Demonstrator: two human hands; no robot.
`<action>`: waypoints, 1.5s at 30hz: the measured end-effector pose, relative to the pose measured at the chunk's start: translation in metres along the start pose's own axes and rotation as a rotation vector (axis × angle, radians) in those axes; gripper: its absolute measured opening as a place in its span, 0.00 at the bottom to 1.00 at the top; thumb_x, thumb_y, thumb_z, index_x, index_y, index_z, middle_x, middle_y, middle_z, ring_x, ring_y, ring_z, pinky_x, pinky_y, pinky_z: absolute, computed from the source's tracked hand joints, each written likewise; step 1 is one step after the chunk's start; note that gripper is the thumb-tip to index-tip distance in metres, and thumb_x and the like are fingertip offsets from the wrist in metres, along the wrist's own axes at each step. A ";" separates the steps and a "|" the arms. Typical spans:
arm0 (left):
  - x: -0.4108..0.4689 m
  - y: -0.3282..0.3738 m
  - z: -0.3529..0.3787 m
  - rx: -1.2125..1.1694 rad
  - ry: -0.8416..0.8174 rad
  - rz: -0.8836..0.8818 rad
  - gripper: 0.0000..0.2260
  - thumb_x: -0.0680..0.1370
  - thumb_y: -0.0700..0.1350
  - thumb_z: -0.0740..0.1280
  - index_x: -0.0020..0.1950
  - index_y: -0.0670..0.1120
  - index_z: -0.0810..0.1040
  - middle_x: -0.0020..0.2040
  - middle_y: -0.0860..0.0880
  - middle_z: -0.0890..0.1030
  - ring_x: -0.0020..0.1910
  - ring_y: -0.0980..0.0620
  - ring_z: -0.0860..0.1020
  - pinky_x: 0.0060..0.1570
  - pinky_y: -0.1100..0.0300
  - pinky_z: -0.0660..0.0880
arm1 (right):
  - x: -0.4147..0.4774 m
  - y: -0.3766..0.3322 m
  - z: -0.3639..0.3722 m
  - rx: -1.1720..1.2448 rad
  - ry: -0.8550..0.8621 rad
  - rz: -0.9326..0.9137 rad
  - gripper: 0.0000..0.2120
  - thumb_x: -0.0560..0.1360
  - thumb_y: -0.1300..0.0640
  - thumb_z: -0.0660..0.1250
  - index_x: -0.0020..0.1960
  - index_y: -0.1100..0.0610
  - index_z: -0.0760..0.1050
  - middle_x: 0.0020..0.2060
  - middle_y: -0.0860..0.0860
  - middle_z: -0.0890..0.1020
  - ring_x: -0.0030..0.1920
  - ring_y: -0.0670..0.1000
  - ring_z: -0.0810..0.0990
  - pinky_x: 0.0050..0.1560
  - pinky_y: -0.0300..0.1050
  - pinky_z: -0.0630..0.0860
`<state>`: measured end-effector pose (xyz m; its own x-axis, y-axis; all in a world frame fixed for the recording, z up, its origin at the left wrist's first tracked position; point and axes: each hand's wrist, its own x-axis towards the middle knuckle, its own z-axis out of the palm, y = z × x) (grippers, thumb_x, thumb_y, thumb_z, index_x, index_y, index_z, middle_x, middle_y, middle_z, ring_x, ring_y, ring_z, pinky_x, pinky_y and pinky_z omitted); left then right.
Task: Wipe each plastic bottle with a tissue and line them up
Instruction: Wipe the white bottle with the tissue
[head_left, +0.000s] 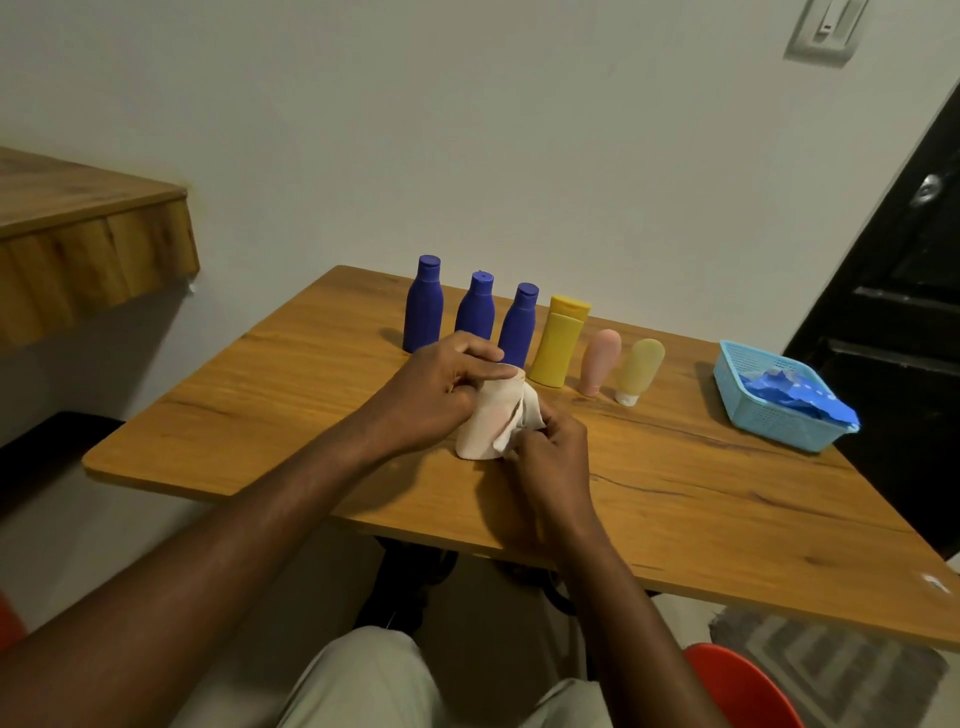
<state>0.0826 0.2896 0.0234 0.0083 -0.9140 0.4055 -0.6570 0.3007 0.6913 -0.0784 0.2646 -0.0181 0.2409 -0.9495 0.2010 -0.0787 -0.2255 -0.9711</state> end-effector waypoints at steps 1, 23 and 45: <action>-0.002 0.001 0.001 0.021 0.020 0.010 0.22 0.79 0.31 0.64 0.66 0.50 0.83 0.66 0.54 0.78 0.67 0.58 0.74 0.70 0.56 0.72 | -0.003 0.002 0.002 0.006 0.013 -0.008 0.21 0.75 0.68 0.58 0.58 0.50 0.82 0.47 0.51 0.86 0.51 0.55 0.84 0.51 0.65 0.81; -0.005 0.002 0.010 -0.038 0.158 -0.006 0.15 0.77 0.37 0.73 0.63 0.48 0.84 0.64 0.53 0.83 0.64 0.58 0.79 0.68 0.54 0.76 | -0.018 0.011 0.020 -0.032 -0.036 0.006 0.23 0.76 0.65 0.62 0.66 0.44 0.71 0.54 0.44 0.81 0.53 0.46 0.81 0.54 0.56 0.82; -0.012 0.016 0.014 -0.051 0.188 -0.032 0.15 0.74 0.49 0.78 0.60 0.47 0.84 0.62 0.51 0.84 0.61 0.57 0.81 0.63 0.56 0.79 | -0.041 0.011 0.032 0.024 0.015 -0.114 0.27 0.80 0.61 0.62 0.75 0.44 0.65 0.63 0.43 0.79 0.63 0.48 0.78 0.61 0.58 0.79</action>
<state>0.0611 0.3014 0.0217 0.1727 -0.8579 0.4840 -0.6153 0.2897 0.7331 -0.0579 0.3081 -0.0413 0.2321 -0.9213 0.3119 -0.0287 -0.3270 -0.9446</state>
